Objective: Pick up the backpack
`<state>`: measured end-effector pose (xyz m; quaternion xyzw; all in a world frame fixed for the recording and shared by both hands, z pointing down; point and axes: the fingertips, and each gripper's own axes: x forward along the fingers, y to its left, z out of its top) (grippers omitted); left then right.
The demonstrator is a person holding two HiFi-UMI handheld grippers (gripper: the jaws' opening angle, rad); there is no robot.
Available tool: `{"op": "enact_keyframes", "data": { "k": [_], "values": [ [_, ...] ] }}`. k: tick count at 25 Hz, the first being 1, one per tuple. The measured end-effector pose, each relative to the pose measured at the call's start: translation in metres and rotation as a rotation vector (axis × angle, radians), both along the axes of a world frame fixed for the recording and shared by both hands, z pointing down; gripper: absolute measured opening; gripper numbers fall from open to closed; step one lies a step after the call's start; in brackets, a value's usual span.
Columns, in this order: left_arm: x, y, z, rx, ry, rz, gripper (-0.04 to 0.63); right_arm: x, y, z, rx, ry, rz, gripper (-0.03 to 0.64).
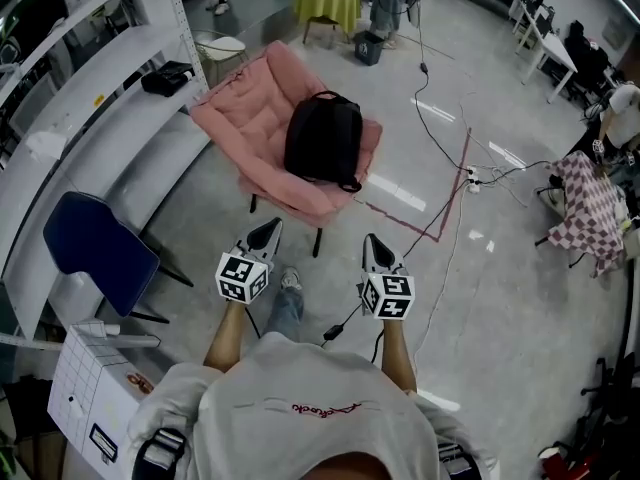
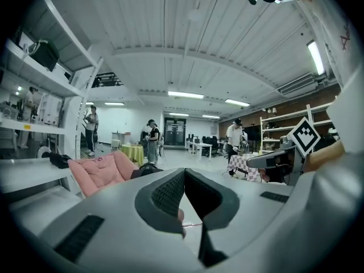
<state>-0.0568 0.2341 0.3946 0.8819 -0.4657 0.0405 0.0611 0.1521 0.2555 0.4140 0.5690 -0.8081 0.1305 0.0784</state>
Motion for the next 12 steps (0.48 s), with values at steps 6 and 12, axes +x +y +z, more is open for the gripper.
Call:
{"op": "enact_keyframes", "data": {
  "k": [6, 12],
  "values": [
    [0.001, -0.069, 0.007, -0.003, 0.017, 0.030, 0.011, -0.005, -0.063, 0.001, -0.012, 0.010, 0.020, 0.020],
    [-0.012, -0.148, 0.013, -0.028, 0.037, 0.054, 0.011, -0.023, -0.135, -0.003, -0.023, 0.032, 0.037, 0.020]
  ]
}}
